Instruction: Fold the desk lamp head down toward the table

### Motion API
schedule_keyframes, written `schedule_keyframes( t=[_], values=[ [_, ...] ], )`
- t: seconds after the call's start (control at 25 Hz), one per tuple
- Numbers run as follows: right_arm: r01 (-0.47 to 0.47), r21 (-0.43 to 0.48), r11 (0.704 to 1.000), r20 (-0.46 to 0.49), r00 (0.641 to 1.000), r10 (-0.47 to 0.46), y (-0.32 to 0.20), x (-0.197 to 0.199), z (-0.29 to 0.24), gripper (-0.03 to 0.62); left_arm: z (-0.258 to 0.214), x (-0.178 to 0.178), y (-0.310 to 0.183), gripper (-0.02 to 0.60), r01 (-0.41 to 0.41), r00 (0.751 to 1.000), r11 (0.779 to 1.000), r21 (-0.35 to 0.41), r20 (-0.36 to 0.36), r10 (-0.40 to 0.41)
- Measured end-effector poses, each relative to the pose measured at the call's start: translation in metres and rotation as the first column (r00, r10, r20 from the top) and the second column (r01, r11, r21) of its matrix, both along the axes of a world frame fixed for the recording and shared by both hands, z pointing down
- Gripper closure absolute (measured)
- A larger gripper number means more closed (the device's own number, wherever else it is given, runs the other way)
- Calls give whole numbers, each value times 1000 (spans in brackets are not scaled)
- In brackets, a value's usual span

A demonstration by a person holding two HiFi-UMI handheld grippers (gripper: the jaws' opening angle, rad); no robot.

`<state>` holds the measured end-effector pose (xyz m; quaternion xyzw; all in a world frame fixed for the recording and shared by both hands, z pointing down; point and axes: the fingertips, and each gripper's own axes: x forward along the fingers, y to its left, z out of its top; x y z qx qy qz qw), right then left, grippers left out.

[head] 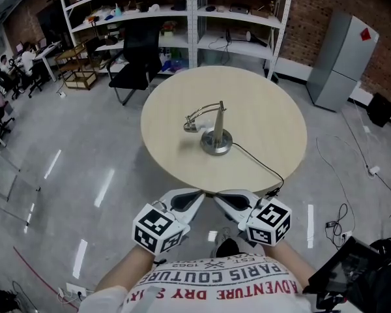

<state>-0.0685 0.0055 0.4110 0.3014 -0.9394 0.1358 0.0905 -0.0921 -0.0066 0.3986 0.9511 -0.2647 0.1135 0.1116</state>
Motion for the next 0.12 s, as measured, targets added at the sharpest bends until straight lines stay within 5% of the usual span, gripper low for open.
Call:
schedule_keyframes(
  t=[0.12],
  values=[
    [4, 3, 1000, -9, 1000, -4, -1, -3, 2, 588, 3, -3, -1, 581, 0, 1000, 1000, -3, 0, 0]
  ],
)
